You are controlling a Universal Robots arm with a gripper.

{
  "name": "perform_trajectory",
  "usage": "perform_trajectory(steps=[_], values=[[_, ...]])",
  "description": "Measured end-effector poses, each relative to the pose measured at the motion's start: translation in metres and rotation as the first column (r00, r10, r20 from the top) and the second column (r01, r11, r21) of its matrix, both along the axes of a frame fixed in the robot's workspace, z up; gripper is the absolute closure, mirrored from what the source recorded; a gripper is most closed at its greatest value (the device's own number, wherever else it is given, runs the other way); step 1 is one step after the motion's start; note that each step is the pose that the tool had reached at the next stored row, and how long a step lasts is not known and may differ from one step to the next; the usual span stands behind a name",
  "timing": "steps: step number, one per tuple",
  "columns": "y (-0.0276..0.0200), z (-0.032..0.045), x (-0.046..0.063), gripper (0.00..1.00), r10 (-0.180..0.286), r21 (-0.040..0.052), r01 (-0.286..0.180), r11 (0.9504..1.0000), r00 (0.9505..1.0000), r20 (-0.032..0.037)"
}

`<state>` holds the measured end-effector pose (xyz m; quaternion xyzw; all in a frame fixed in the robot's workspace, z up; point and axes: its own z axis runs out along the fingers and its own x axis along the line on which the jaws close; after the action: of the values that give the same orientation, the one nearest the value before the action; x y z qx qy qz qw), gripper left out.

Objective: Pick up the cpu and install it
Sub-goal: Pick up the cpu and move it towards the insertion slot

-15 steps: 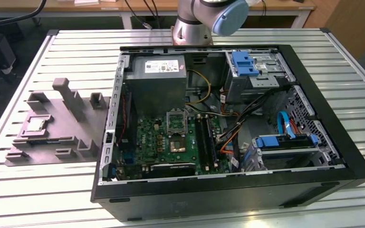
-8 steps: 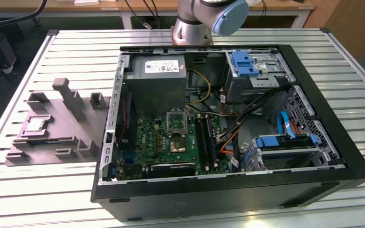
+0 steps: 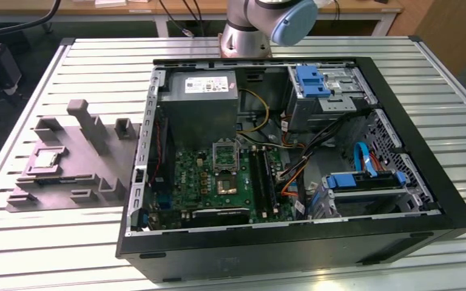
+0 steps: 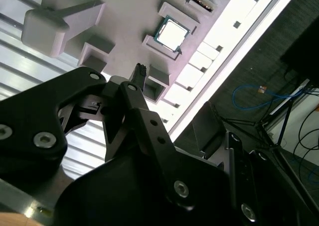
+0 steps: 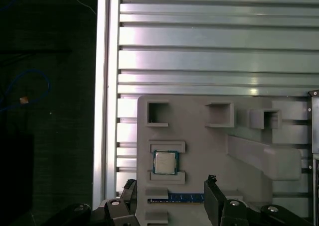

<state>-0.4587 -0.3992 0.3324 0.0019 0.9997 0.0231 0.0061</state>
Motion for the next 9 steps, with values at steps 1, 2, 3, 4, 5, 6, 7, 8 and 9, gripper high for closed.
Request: perform_trajectory(steps=[1,2,3,4,5,6,7,8,9], values=[[0.0,-0.0003,0.0,0.36,0.0,0.0,0.0,1.0,1.0,-0.0001],[0.0,-0.0007,0.0,0.36,0.0,0.0,0.0,1.0,1.0,-0.0001],[0.0,-0.0009,0.0,0.36,0.0,-0.0001,0.0,1.0,1.0,-0.0001],[0.0,-0.0011,0.0,0.36,0.0,-0.0001,0.0,1.0,1.0,-0.0002],[0.0,-0.0014,0.0,0.36,0.0,-0.0001,0.0,1.0,1.0,-0.0001],[0.0,-0.0016,0.0,0.36,0.0,0.0,0.0,1.0,1.0,-0.0001],[0.0,-0.0017,0.0,0.36,0.0,-0.0001,0.0,1.0,1.0,-0.0002],[0.0,-0.005,0.0,0.36,0.0,0.0,0.0,1.0,1.0,-0.0001],[0.0,-0.0077,0.0,0.36,0.0,-0.0001,0.0,1.0,1.0,-0.0001]])
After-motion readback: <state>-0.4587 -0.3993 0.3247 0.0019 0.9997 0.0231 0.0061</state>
